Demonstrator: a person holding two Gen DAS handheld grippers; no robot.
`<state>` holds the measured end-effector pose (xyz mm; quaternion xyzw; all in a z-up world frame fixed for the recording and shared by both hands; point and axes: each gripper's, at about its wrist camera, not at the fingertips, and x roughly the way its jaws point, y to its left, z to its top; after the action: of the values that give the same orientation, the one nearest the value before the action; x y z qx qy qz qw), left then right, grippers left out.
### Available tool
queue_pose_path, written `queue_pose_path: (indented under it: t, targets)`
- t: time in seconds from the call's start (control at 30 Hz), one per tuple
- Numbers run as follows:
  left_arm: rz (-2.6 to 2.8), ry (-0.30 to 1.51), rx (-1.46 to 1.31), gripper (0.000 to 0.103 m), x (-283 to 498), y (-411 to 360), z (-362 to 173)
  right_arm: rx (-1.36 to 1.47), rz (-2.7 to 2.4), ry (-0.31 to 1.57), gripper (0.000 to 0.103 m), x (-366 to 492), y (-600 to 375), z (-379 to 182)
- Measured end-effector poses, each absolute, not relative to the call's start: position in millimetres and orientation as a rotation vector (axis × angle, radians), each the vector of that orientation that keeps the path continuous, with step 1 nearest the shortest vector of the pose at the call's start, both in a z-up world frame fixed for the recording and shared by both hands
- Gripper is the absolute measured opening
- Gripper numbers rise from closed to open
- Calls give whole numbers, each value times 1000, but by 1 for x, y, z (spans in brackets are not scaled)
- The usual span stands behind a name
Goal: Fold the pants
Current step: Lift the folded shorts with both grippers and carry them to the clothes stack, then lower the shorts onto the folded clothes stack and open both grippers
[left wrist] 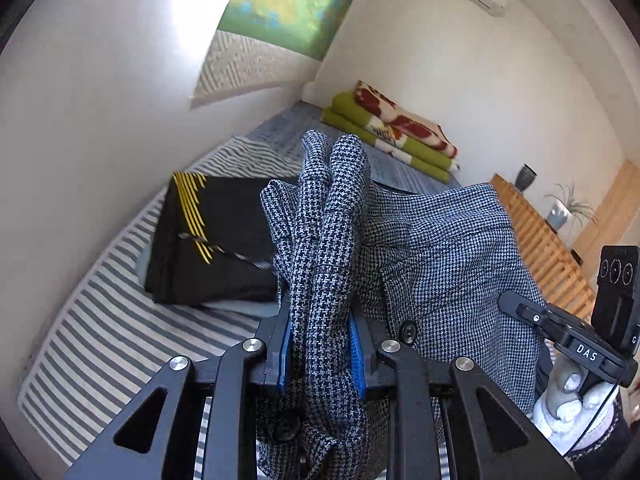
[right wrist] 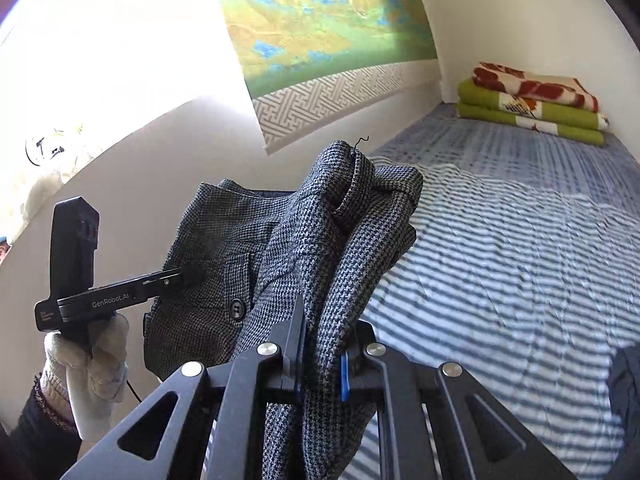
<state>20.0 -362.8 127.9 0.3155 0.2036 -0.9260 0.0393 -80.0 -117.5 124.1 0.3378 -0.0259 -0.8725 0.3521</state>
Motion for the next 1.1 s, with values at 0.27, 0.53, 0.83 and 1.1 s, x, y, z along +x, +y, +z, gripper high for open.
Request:
queue_pose_path:
  t: [0.27,0.53,0.83,1.1]
  targets:
    - [-2739,612,899,24,-54,-493,123,804,-2200,-31,11,-175,-245,125]
    - [-2665,724,959,24,-132,-567,53,853,-2202,-92,11,-261,-296,65]
    - [-2465,622,1141,53,-195,-580,-31,1095,-2291,35,28,-316,-304,-22]
    - [-2402,623,1009,51,-153,-585,18,1107,-2366,18,34,-313,-267,4]
